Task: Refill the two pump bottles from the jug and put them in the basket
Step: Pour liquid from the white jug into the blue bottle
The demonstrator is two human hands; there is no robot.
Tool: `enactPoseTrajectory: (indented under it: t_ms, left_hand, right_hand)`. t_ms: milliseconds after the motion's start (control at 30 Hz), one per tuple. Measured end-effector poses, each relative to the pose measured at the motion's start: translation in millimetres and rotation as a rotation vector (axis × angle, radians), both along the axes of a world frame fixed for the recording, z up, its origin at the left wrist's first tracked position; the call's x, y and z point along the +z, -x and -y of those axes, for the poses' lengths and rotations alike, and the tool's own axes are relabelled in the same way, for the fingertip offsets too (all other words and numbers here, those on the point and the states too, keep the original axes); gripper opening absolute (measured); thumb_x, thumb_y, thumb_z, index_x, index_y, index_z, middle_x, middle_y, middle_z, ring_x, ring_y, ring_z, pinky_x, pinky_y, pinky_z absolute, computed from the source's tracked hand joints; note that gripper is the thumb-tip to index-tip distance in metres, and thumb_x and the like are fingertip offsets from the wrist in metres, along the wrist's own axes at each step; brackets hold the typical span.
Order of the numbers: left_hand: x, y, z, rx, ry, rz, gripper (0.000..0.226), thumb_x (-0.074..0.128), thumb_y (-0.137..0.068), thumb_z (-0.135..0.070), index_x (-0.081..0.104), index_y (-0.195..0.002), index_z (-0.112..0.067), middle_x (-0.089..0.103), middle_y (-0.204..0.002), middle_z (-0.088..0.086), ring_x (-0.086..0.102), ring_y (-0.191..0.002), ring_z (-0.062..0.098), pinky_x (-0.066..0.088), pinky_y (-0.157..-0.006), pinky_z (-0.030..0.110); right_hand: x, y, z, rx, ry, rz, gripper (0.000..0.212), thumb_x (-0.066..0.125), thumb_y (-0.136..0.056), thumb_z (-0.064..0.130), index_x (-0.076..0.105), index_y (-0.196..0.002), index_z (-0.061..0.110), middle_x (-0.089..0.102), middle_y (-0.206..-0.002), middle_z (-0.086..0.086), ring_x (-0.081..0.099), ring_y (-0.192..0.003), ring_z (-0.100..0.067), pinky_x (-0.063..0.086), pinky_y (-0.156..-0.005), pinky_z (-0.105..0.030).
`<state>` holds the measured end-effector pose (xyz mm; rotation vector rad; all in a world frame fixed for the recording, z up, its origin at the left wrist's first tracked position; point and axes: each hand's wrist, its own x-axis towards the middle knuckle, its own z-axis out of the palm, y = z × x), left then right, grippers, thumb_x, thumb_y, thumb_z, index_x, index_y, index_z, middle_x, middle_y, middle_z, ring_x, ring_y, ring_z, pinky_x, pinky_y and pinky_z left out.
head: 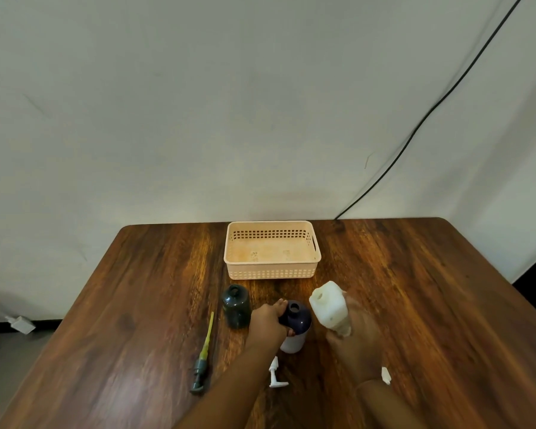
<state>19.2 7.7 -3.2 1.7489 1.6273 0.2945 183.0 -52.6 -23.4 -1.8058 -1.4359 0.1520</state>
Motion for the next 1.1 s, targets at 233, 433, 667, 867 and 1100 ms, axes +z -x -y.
enactPoseTrajectory:
  t_ms: [233, 433, 667, 867, 1100]
  left_hand:
    - [3, 1, 0, -0.022, -0.008, -0.023, 0.068, 0.069, -0.082, -0.015, 0.039, -0.142, -0.02, 0.044, -0.146, 0.002, 0.044, -0.132, 0.019, 0.037, -0.11, 0.027]
    - [2, 2, 0, -0.035, -0.015, -0.024, 0.069, 0.07, -0.081, -0.016, 0.038, -0.143, -0.021, 0.04, -0.149, 0.0, 0.04, -0.135, 0.019, 0.034, -0.113, 0.029]
    - [-4, 2, -2, -0.021, -0.018, 0.001, 0.068, 0.068, -0.081, -0.01, 0.04, -0.142, -0.02, 0.038, -0.15, -0.001, 0.039, -0.136, 0.019, 0.033, -0.113, 0.029]
    - [-1, 0, -1, -0.02, -0.012, -0.002, 0.067, 0.068, -0.082, -0.011, 0.039, -0.142, -0.021, 0.04, -0.149, -0.001, 0.04, -0.135, 0.02, 0.033, -0.112, 0.029]
    - [1, 0, -2, -0.039, -0.006, -0.007, 0.068, 0.067, -0.083, -0.012, 0.037, -0.143, -0.02, 0.038, -0.151, -0.001, 0.037, -0.137, 0.019, 0.031, -0.115, 0.029]
  right_hand:
    - [10, -6, -6, 0.119, 0.011, 0.325, 0.085, 0.085, -0.054, 0.007, 0.045, -0.128, 0.019, 0.064, -0.121, -0.009, 0.06, -0.11, -0.032, 0.054, -0.078, -0.052]
    - [17, -7, -8, 0.151, 0.071, 0.447, 0.077, 0.086, -0.055, 0.008, 0.053, -0.125, 0.017, 0.066, -0.118, -0.009, 0.062, -0.108, -0.033, 0.054, -0.072, -0.055]
    - [24, -5, -8, 0.145, 0.123, 0.534, 0.079, 0.086, -0.052, 0.006, 0.055, -0.124, 0.021, 0.067, -0.117, -0.005, 0.063, -0.106, -0.03, 0.056, -0.066, -0.051]
    - [27, -4, -8, 0.154, 0.12, 0.563, 0.078, 0.087, -0.052, 0.008, 0.056, -0.123, 0.02, 0.067, -0.116, -0.005, 0.064, -0.106, -0.031, 0.055, -0.067, -0.053]
    - [28, -5, -8, 0.167, 0.116, 0.571, 0.077, 0.086, -0.055, 0.008, 0.054, -0.125, 0.021, 0.067, -0.117, -0.006, 0.063, -0.107, -0.032, 0.055, -0.069, -0.052]
